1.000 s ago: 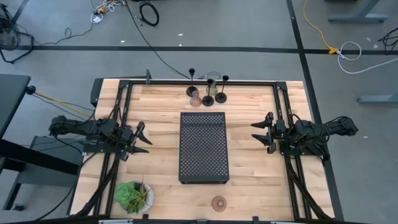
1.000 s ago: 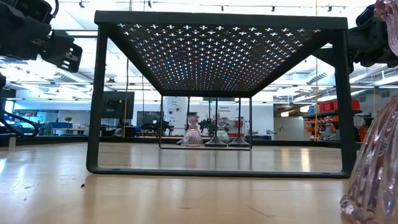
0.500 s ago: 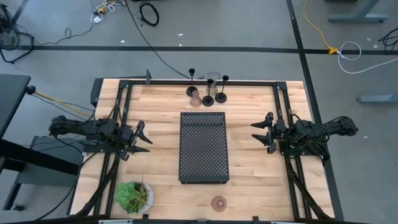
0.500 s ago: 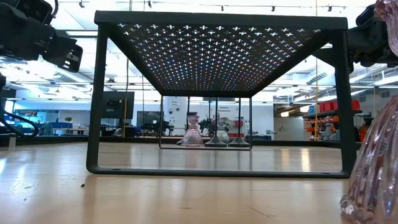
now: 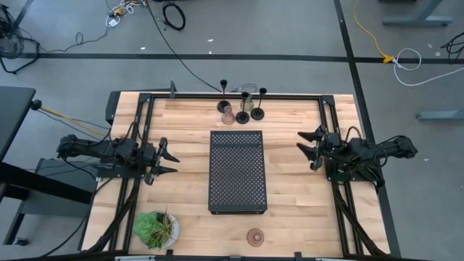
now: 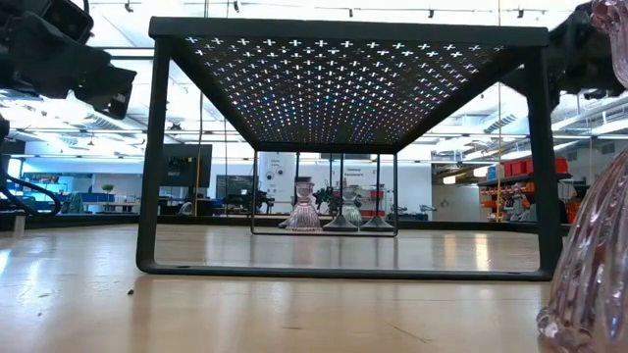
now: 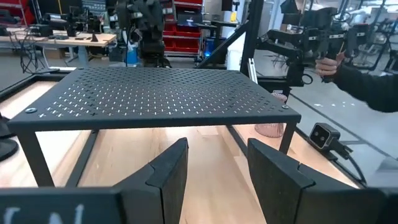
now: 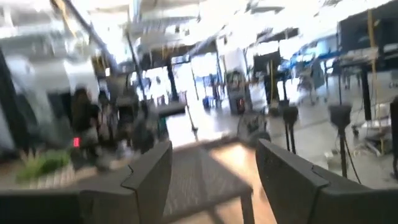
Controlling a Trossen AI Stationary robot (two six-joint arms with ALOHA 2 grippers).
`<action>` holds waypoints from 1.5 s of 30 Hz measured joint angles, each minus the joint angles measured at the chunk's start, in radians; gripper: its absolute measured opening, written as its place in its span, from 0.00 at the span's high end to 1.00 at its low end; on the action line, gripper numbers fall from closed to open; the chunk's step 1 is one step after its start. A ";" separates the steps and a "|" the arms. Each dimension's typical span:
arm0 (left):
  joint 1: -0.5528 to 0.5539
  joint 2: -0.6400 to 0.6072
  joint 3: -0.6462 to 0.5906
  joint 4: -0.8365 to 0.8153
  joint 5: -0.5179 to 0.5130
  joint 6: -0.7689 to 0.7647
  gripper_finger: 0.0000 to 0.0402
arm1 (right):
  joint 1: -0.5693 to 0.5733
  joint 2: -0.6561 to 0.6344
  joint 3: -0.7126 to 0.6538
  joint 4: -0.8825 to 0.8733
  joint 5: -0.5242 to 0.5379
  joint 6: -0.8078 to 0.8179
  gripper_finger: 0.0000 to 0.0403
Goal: Pick & Place candle stick holders
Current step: Put the right black candle holder on the shelf
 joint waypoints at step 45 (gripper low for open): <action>0.000 0.000 0.002 0.063 -0.302 -0.051 0.58 | -0.554 0.759 0.873 -0.559 0.215 -0.214 0.43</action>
